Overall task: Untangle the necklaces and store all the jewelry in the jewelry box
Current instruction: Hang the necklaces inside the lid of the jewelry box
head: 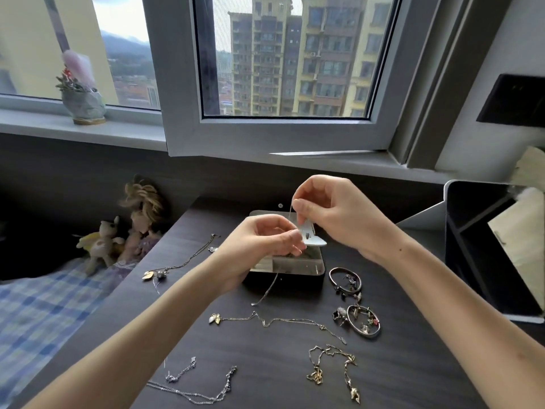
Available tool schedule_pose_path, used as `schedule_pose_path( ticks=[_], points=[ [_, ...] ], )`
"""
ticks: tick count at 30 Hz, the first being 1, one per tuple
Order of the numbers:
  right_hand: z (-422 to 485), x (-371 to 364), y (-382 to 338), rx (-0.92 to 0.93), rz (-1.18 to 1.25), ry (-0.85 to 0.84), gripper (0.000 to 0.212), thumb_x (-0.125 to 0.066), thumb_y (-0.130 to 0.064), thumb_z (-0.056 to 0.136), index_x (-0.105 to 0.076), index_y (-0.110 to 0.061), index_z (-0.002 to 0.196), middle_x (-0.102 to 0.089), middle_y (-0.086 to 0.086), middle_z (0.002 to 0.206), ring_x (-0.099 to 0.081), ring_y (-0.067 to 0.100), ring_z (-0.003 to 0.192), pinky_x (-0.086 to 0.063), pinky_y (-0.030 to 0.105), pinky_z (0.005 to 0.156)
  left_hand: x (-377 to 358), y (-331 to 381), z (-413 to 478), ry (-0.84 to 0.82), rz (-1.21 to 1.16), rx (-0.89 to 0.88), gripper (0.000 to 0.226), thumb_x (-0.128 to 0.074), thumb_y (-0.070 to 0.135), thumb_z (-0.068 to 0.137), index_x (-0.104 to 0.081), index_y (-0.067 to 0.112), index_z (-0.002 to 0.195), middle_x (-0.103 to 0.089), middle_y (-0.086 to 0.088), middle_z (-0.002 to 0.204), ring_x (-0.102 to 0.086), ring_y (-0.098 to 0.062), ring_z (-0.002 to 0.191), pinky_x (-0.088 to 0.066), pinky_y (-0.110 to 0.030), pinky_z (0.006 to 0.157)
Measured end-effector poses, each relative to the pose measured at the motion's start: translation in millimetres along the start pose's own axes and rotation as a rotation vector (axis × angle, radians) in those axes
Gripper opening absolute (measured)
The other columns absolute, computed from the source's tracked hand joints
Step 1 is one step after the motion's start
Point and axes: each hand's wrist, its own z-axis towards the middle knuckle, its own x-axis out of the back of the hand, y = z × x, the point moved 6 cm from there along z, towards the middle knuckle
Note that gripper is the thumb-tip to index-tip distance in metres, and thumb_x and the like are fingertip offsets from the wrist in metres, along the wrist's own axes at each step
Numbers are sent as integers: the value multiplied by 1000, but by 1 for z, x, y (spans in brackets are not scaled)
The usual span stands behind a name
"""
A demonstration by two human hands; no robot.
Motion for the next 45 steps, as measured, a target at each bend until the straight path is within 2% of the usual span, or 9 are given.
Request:
schedule_pose_path(
  ticks=[4,7,15,20,25,31,34,40,45],
  points=[
    [1,18,-18,4,114,14,12,-58,-7,91,-62,-14,82,-63,-5,64,-51,2,54,-40,17,57,-4,-9,1,-3,-7,82,8,-58,6,91,-60,0,86,-68,-14,79,-66,-20,73,-54,-25,71],
    [0,37,-28,12,228,72,9,-58,-5,91,-61,-10,84,-63,-2,64,-52,10,61,-41,21,56,-5,-25,-1,30,32,161,9,-57,7,92,-58,3,84,-70,-14,80,-67,-28,79,-55,-37,82],
    [-40,73,10,-140,437,280,11,-57,1,88,-59,-5,79,-59,4,59,-46,14,54,-38,21,46,25,-3,9,417,-649,165,16,-47,3,95,-54,5,81,-63,-7,57,-66,-18,52,-60,-35,60],
    [-63,29,68,-482,364,139,11,-58,3,88,-59,-5,80,-64,5,61,-53,11,50,-41,21,40,23,55,23,222,-62,60,10,-58,5,90,-63,7,81,-53,-2,57,-54,-9,48,-57,-28,59],
    [-64,3,74,-515,313,-38,9,-60,-2,87,-63,-7,95,-68,10,79,-59,12,54,-45,24,41,-19,92,36,-63,554,-11,7,-63,10,89,-67,4,87,-57,-6,63,-56,-13,54,-56,-24,58],
    [-42,11,45,-324,323,5,15,-70,-12,81,-71,-17,95,-72,3,95,-66,18,86,-53,36,85,-45,99,47,-156,1147,-67,11,-55,13,87,-65,13,83,-61,1,74,-60,-13,58,-53,-26,62],
    [-27,16,31,-300,461,2,13,-69,-12,82,-71,-5,94,-72,13,95,-66,23,93,-51,36,91,-49,112,48,-116,1372,-143,15,-52,13,88,-66,11,94,-62,0,89,-59,-18,77,-47,-26,67],
    [-4,10,14,-335,567,-128,10,-63,-5,85,-66,-4,75,-63,10,68,-61,21,64,-55,36,78,-36,131,47,-169,1445,-131,6,-61,21,88,-57,25,90,-51,14,81,-57,-16,83,-48,-29,68],
    [9,23,3,-321,472,-132,7,-68,-7,81,-66,-6,74,-60,7,62,-58,17,57,-53,33,70,-6,143,47,-225,973,24,20,-71,27,82,-61,31,98,-64,9,100,-61,-7,94,-49,-25,84]
  ],
)
